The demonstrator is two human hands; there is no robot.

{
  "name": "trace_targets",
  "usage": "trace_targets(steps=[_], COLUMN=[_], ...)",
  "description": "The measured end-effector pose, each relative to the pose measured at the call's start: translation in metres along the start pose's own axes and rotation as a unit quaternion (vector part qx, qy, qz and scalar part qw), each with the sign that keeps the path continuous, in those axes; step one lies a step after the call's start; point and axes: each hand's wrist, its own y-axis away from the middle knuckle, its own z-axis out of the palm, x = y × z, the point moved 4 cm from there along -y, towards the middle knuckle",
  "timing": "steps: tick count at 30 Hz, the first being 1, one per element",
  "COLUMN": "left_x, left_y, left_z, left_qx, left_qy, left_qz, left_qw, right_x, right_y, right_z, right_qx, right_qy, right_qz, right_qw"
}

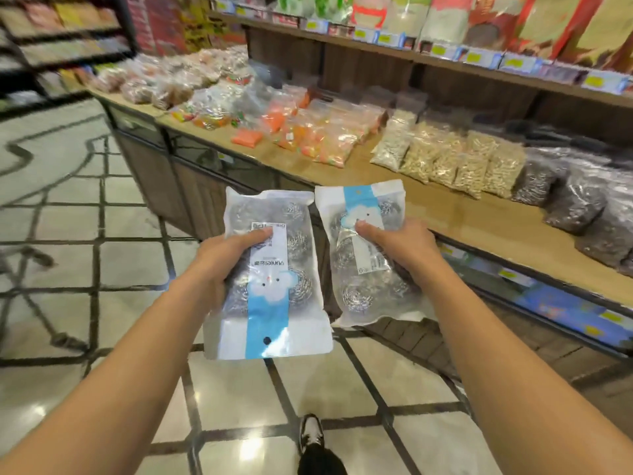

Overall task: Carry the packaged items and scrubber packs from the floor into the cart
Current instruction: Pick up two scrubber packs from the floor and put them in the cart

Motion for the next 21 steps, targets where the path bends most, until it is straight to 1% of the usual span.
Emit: trace_targets(steps=[6,13,18,21], left_x=[0.032,0.084,0.115,0.126], left_y=[-0.073,-0.151,-0.186,-0.207], left_z=[-0.074,-0.158,-0.218,-0.256], left_qx=[0.070,0.136,0.210,0.230], left_qy=[0.033,0.081,0.092,0.105], left_qz=[-0.002,-0.010,0.020,0.020], left_qw=[0.997,0.987,0.973,0.967], right_x=[-0.061,-0.154,-0.219,-0.252], right_y=[-0.090,-0.186,-0.229,-0.245], right_z=[0.099,0.206,0.285,0.334], right_qx=[-0.071,-0.166,-0.213,-0.243], right_qy=[-0.004,-0.004,-0.006,-0.009], right_qz=[-0.031,-0.102,-0.132,-0.151], right_qw=[0.997,0.981,0.968,0.958])
